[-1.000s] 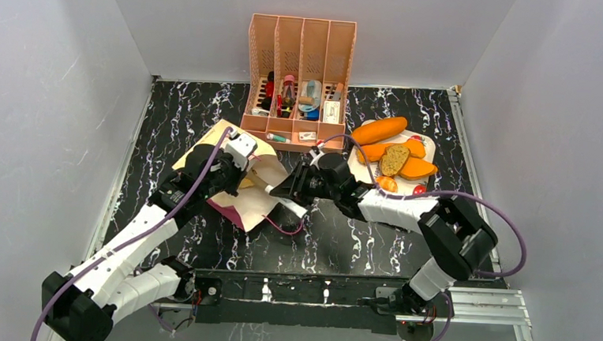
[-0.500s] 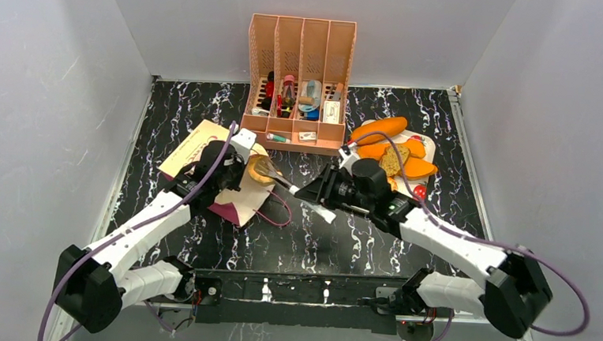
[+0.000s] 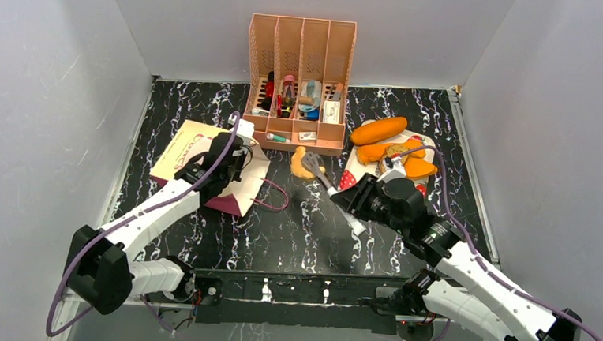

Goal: Take the fake bread out of the paper bag
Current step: Place the fake bread in the container.

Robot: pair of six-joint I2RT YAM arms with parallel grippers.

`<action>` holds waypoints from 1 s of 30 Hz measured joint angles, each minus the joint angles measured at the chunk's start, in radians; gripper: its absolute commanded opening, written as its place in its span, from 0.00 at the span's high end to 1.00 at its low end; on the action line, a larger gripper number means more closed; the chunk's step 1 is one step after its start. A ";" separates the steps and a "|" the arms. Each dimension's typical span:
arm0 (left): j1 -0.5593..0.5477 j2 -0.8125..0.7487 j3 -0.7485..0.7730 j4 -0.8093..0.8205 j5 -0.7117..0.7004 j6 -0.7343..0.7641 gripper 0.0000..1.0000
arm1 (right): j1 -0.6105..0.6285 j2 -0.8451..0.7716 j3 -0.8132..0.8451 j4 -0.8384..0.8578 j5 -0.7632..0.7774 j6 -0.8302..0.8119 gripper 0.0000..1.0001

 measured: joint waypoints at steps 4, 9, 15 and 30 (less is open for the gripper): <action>0.001 0.047 0.026 -0.012 -0.038 -0.009 1.00 | -0.003 -0.053 0.003 -0.081 0.086 -0.004 1.00; 0.000 0.068 0.064 -0.041 -0.060 -0.028 1.00 | -0.003 -0.093 0.011 -0.169 0.190 -0.005 1.00; 0.001 0.061 0.166 -0.106 -0.055 -0.065 1.00 | -0.003 -0.118 0.011 -0.233 0.332 -0.011 1.00; 0.001 0.001 0.486 -0.313 0.101 -0.185 1.00 | -0.020 -0.025 -0.074 -0.198 0.478 -0.037 1.00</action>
